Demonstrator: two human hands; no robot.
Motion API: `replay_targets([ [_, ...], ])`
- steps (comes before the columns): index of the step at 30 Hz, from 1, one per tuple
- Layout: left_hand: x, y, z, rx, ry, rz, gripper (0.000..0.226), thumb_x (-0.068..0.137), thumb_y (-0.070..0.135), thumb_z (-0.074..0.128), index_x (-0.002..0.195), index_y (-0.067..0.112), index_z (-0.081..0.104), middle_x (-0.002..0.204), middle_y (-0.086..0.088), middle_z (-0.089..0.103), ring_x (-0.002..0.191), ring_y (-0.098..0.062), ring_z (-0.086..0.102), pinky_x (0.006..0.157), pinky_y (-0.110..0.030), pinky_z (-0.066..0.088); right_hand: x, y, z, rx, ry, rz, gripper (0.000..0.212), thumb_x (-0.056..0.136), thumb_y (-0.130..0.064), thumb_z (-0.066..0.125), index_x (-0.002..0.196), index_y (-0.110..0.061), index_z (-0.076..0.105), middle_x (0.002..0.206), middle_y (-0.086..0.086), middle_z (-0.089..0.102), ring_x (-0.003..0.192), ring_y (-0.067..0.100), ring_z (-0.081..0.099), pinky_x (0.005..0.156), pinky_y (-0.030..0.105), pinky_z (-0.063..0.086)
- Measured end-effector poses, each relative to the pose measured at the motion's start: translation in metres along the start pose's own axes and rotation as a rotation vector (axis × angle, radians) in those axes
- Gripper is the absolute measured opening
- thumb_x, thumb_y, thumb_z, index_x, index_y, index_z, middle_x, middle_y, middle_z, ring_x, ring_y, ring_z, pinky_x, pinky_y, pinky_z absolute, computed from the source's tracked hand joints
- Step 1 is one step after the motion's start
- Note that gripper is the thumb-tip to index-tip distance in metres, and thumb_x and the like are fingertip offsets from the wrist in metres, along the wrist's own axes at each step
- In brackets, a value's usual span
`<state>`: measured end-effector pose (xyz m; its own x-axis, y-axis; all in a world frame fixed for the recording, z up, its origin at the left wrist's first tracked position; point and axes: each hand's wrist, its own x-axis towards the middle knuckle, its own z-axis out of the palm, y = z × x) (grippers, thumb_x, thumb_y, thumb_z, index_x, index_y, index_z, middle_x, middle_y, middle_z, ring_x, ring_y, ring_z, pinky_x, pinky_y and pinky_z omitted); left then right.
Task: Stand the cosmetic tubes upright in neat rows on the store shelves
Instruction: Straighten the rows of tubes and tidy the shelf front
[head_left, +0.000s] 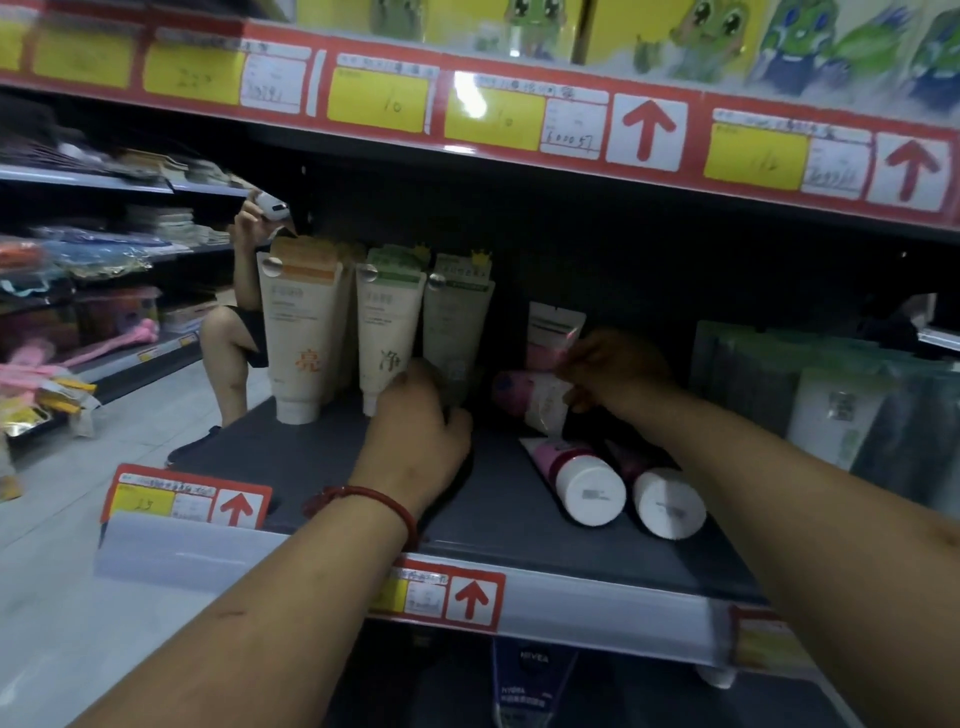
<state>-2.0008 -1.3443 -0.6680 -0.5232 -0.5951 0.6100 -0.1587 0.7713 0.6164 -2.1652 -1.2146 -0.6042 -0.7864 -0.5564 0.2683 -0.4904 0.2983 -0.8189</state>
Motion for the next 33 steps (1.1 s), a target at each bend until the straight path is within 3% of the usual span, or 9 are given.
replay_targets([
  [6, -0.002, 0.021, 0.015, 0.123, -0.209, 0.429, 0.022, 0.09, 0.002, 0.057, 0.111, 0.005, 0.061, 0.106, -0.015, 0.06, 0.091, -0.029, 0.057, 0.069, -0.027, 0.037, 0.014, 0.013, -0.008, 0.01, 0.116, 0.012, 0.017, 0.085, -0.02, 0.076, 0.08, -0.017, 0.06, 0.067, 0.009, 0.067, 0.043, 0.009, 0.059, 0.043, 0.021, 0.045],
  [12, 0.03, 0.025, 0.048, 0.17, -0.315, 0.419, 0.044, 0.086, -0.001, 0.058, 0.13, 0.0, 0.059, 0.127, -0.022, 0.056, 0.112, -0.037, 0.056, 0.09, -0.033, 0.043, 0.048, 0.001, 0.004, 0.032, 0.144, 0.032, 0.034, 0.082, -0.033, 0.076, 0.101, -0.007, 0.067, 0.105, 0.019, 0.07, 0.092, 0.034, 0.07, 0.078, 0.047, 0.06],
  [16, 0.035, 0.022, 0.062, 0.189, -0.394, 0.372, 0.071, 0.091, 0.008, 0.061, 0.156, 0.012, 0.032, 0.155, -0.016, 0.035, 0.137, -0.033, 0.04, 0.109, -0.033, 0.036, 0.061, -0.001, 0.006, -0.035, 0.124, 0.034, 0.042, 0.085, -0.026, 0.073, 0.12, -0.007, 0.06, 0.116, 0.019, 0.065, 0.099, 0.037, 0.067, 0.078, 0.052, 0.06],
  [19, 0.04, 0.018, 0.071, 0.248, -0.445, 0.387, 0.08, 0.094, 0.016, 0.062, 0.16, 0.017, 0.017, 0.162, -0.011, 0.026, 0.145, -0.029, 0.03, 0.114, -0.03, 0.029, 0.063, 0.001, 0.001, -0.034, 0.15, 0.029, 0.024, 0.09, -0.016, 0.068, 0.111, -0.006, 0.061, 0.114, 0.021, 0.064, 0.094, 0.038, 0.068, 0.075, 0.054, 0.06],
  [21, 0.045, 0.018, 0.074, 0.248, -0.454, 0.373, 0.078, 0.095, 0.016, 0.062, 0.16, 0.018, 0.019, 0.16, -0.01, 0.03, 0.144, -0.03, 0.032, 0.113, -0.032, 0.029, 0.057, 0.001, -0.004, -0.026, 0.183, 0.017, 0.007, 0.09, -0.013, 0.065, 0.085, -0.012, 0.06, 0.107, 0.022, 0.068, 0.088, 0.038, 0.071, 0.075, 0.053, 0.06],
  [22, 0.046, 0.019, 0.076, 0.251, -0.453, 0.361, 0.076, 0.095, 0.015, 0.061, 0.16, 0.018, 0.021, 0.159, -0.01, 0.031, 0.143, -0.031, 0.034, 0.112, -0.033, 0.031, 0.054, 0.002, -0.007, -0.041, 0.195, 0.017, 0.016, 0.09, -0.013, 0.064, 0.077, -0.015, 0.057, 0.102, 0.022, 0.07, 0.085, 0.037, 0.072, 0.075, 0.051, 0.061],
  [26, 0.045, 0.02, 0.081, 0.263, -0.394, 0.336, 0.071, 0.093, 0.012, 0.06, 0.157, 0.019, 0.029, 0.157, -0.013, 0.026, 0.125, -0.039, 0.051, 0.102, -0.041, 0.046, 0.047, 0.01, -0.015, -0.055, 0.243, 0.003, 0.022, 0.088, -0.018, 0.065, 0.071, -0.021, 0.052, 0.097, 0.021, 0.071, 0.086, 0.035, 0.072, 0.075, 0.049, 0.061],
  [30, 0.045, 0.012, 0.076, 0.241, -0.298, 0.387, 0.048, 0.09, 0.017, 0.065, 0.136, 0.013, 0.053, 0.141, -0.016, 0.036, 0.099, -0.041, 0.061, 0.084, -0.045, 0.053, 0.04, 0.012, -0.013, -0.21, 0.316, -0.05, 0.017, 0.092, -0.029, 0.062, 0.096, -0.012, 0.062, 0.115, 0.018, 0.066, 0.104, 0.034, 0.066, 0.086, 0.037, 0.055],
  [33, 0.042, 0.014, 0.072, 0.155, -0.258, 0.407, 0.035, 0.089, 0.017, 0.068, 0.122, 0.008, 0.06, 0.124, -0.017, 0.048, 0.094, -0.038, 0.06, 0.08, -0.041, 0.051, 0.037, 0.011, -0.013, -0.282, 0.37, -0.058, 0.034, 0.095, -0.031, 0.058, 0.112, -0.003, 0.065, 0.115, 0.017, 0.067, 0.106, 0.031, 0.065, 0.07, 0.025, 0.042],
])
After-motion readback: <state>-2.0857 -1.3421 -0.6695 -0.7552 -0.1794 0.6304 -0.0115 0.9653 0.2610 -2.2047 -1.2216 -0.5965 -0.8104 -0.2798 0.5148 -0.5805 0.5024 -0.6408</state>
